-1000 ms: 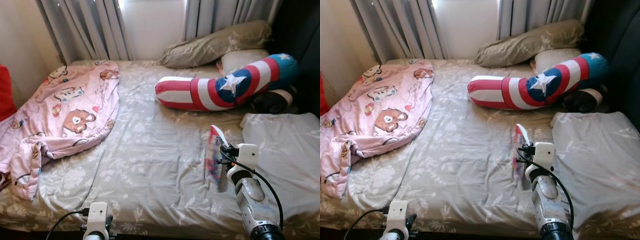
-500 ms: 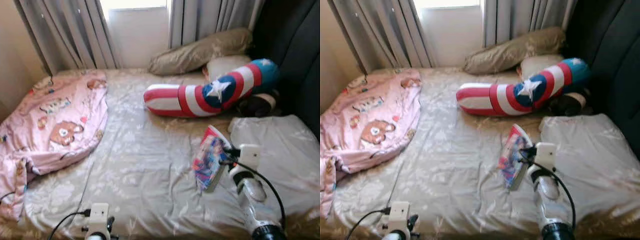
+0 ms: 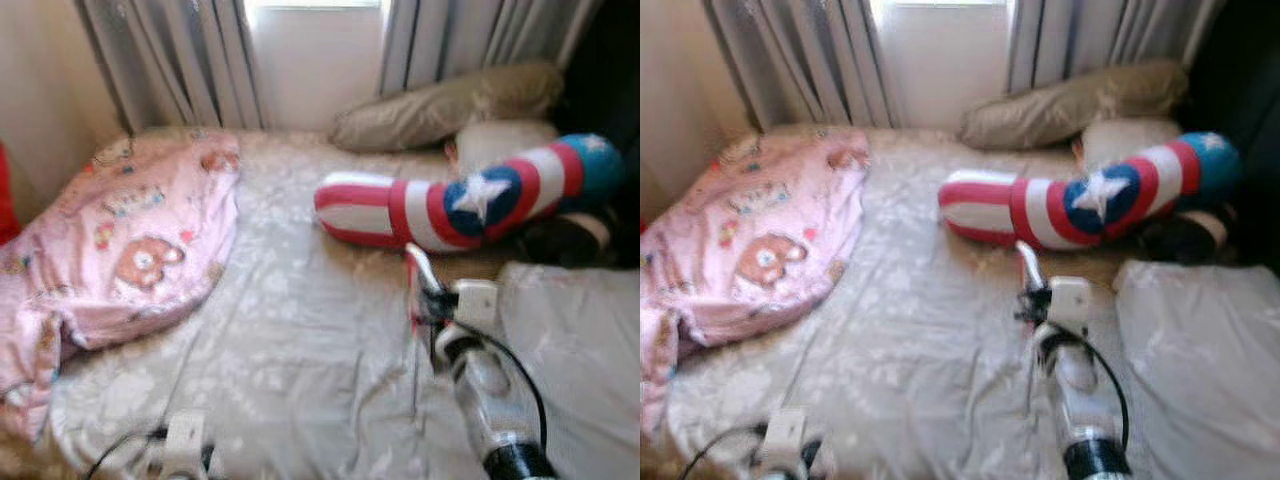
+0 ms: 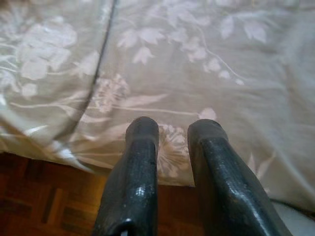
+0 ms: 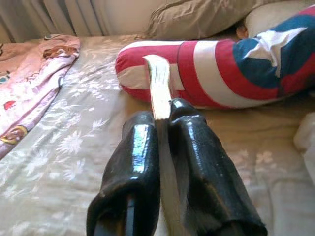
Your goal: Clean up the room
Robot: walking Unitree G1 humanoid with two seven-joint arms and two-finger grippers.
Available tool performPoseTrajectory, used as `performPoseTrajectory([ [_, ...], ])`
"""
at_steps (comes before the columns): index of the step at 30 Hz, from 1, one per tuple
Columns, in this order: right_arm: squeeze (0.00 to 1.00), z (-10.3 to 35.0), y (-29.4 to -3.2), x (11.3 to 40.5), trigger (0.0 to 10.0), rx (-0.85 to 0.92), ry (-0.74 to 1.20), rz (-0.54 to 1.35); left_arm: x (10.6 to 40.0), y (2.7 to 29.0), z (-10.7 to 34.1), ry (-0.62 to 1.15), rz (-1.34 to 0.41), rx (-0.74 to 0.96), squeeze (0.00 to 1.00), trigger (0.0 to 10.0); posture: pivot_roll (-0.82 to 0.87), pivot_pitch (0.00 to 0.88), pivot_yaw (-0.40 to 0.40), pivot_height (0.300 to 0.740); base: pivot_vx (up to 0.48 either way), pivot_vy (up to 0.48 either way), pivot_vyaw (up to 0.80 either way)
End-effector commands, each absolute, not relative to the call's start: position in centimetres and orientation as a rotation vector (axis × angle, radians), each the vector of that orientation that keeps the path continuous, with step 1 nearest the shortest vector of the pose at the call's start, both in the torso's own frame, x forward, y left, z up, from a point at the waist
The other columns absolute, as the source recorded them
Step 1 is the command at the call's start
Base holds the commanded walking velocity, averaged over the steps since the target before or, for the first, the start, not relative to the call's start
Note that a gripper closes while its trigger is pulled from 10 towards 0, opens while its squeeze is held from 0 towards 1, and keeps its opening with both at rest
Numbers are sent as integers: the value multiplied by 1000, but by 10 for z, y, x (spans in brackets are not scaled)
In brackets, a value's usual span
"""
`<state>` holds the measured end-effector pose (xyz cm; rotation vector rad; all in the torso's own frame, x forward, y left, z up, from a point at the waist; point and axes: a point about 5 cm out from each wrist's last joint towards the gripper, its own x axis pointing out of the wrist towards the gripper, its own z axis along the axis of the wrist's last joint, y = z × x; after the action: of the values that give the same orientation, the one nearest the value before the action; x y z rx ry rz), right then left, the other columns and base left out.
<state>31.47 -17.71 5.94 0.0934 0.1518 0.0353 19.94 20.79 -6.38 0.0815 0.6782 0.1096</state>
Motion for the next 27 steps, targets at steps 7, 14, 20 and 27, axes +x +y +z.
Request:
performPoseTrajectory([
  [7, 0, 61, -184, 312, 10000, 100, 128, 12, 211, 195, -56, 586, 55, 70, 0, 10000, 17, 0, 33, 740, 0, 0, 0],
  [14, 0, 62, -184, 311, 10000, 109, 110, 9, 230, 193, -33, 391, 43, 58, 0, 10000, 10, 0, 43, 740, 0, 0, 0],
  [20, 0, 61, -183, 310, 10000, 117, 110, 15, 236, 200, -11, 226, 72, 70, 0, 10000, 3, 0, 52, 740, 0, 0, 0],
  [27, 0, 64, -178, 310, 10000, 135, 88, 53, 237, 214, 0, 168, 102, 91, 0, 10000, -1, 0, 53, 740, 0, 0, 0],
])
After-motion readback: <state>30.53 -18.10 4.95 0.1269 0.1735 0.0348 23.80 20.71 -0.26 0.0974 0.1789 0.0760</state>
